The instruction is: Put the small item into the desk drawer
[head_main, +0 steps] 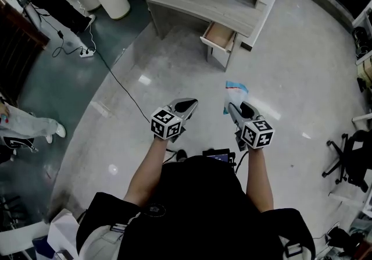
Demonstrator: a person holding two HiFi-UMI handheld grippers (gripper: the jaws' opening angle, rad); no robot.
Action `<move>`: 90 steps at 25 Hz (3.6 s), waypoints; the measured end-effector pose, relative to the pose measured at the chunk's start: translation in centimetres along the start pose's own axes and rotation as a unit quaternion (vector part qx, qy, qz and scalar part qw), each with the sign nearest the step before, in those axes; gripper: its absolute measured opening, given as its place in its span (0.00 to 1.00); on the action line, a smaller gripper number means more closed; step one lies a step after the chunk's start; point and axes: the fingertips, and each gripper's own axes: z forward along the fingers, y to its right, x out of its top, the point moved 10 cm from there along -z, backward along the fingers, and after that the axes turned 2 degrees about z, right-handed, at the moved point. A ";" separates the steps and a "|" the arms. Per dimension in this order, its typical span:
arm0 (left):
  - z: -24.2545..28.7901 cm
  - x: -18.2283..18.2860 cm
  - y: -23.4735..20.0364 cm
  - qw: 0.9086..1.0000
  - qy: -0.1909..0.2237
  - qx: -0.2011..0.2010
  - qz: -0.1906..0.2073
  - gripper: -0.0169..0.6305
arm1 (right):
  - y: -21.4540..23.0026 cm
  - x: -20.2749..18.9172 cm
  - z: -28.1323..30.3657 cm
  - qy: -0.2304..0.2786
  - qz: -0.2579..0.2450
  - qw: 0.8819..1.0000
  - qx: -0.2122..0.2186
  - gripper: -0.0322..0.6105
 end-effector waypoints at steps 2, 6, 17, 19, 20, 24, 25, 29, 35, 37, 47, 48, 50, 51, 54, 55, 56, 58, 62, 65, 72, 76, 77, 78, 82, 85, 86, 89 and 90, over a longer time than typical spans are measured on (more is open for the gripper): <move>0.4 0.1 0.2 1.000 -0.001 0.004 0.000 0.03 | 0.6 0.0 -0.2 0.000 0.002 1.000 0.003 0.28; 1.4 0.1 0.7 1.000 -0.006 0.014 0.001 0.03 | 2.1 -0.1 -0.5 -0.001 0.010 1.000 0.007 0.28; 2.2 -0.4 2.1 0.999 -0.014 0.041 0.001 0.03 | 4.2 -0.7 -1.2 -0.001 0.023 0.999 0.025 0.28; 2.3 -0.4 2.2 0.999 -0.015 0.043 -0.002 0.03 | 4.4 -0.8 -1.3 -0.002 0.025 0.999 0.026 0.28; 2.3 -0.5 2.2 0.999 -0.015 0.043 -0.003 0.03 | 4.4 -0.8 -1.3 -0.003 0.026 0.999 0.026 0.28; 2.7 -0.5 1.7 0.999 -0.013 0.039 -0.006 0.03 | 4.5 -0.8 -1.1 -0.002 0.027 0.999 0.021 0.28; 2.9 -0.5 1.5 0.999 -0.012 0.037 -0.008 0.03 | 4.5 -0.7 -1.0 -0.002 0.027 0.999 0.020 0.28; 4.0 0.0 0.8 0.999 -0.005 0.029 -0.013 0.03 | 5.0 -0.3 -0.9 -0.006 0.026 1.000 0.012 0.28; 5.7 0.8 -0.9 1.000 -0.004 0.008 -0.014 0.03 | 5.8 1.0 0.1 -0.006 0.022 1.000 -0.005 0.28; 6.1 1.1 -1.7 1.000 -0.004 0.005 -0.015 0.03 | 5.8 1.5 0.8 -0.007 0.022 1.000 -0.007 0.28; 7.3 2.9 -7.0 1.000 -0.007 -0.003 -0.021 0.03 | 5.9 3.7 5.6 -0.012 0.024 1.000 -0.015 0.28; 7.4 3.1 -7.6 1.000 -0.008 -0.004 -0.021 0.03 | 5.8 3.9 6.2 -0.013 0.024 1.000 -0.016 0.28; 7.5 3.4 -8.9 1.000 -0.009 -0.007 -0.020 0.03 | 5.6 4.3 7.4 -0.014 0.025 0.999 -0.018 0.28; 7.6 3.6 -9.6 1.000 -0.010 -0.008 -0.019 0.03 | 5.5 4.5 7.9 -0.015 0.026 0.999 -0.020 0.28; 7.8 4.3 -11.5 1.000 -0.010 -0.014 -0.019 0.03 | 5.3 5.0 9.5 -0.016 0.028 0.999 -0.027 0.28; 7.9 4.4 -12.1 1.000 -0.010 -0.016 -0.020 0.03 | 5.3 5.2 9.9 -0.016 0.028 0.999 -0.029 0.28; 8.0 4.6 -12.6 1.000 -0.010 -0.018 -0.020 0.03 | 5.2 5.3 10.3 -0.016 0.029 0.999 -0.032 0.28; 8.1 4.9 -13.5 0.999 -0.010 -0.023 -0.021 0.03 | 5.0 5.6 10.9 -0.017 0.030 0.999 -0.037 0.28; 8.1 5.3 -15.6 0.999 -0.014 -0.038 -0.018 0.03 | 4.4 6.1 12.5 -0.015 0.031 0.998 -0.048 0.28; 7.8 5.7 -17.4 0.999 -0.014 -0.048 -0.016 0.03 | 3.6 6.5 14.0 -0.012 0.032 0.998 -0.055 0.28; 7.7 6.3 -18.4 0.998 -0.013 -0.065 -0.012 0.03 | 2.4 6.8 14.5 -0.005 0.033 0.997 -0.069 0.28; 7.4 5.7 -19.0 0.997 -0.016 -0.070 -0.018 0.03 | 1.9 6.2 14.8 -0.010 0.037 0.997 -0.074 0.28; 7.4 5.5 -19.1 0.997 -0.018 -0.071 -0.019 0.03 | 1.9 6.1 14.8 -0.011 0.038 0.996 -0.076 0.28; 7.3 5.2 -19.2 0.997 -0.020 -0.072 -0.020 0.03 | 1.9 5.9 14.9 -0.013 0.039 0.996 -0.077 0.28; 7.5 4.4 -19.5 0.997 -0.028 -0.071 -0.028 0.03 | 2.4 5.4 15.1 -0.015 0.046 0.996 -0.080 0.28; 8.1 4.0 -19.4 0.997 -0.034 -0.069 -0.031 0.03 | 3.1 5.1 15.4 -0.018 0.049 0.996 -0.077 0.28; 8.4 4.0 -19.4 0.997 -0.037 -0.068 -0.031 0.03 | 3.5 5.1 15.5 -0.020 0.050 0.996 -0.076 0.28; 9.1 4.1 -19.4 0.997 -0.041 -0.065 -0.030 0.03 | 4.5 5.4 15.8 -0.021 0.053 0.996 -0.072 0.28; 9.3 4.1 -19.6 0.997 -0.042 -0.063 -0.030 0.03 | 4.8 5.5 16.0 -0.020 0.053 0.996 -0.071 0.28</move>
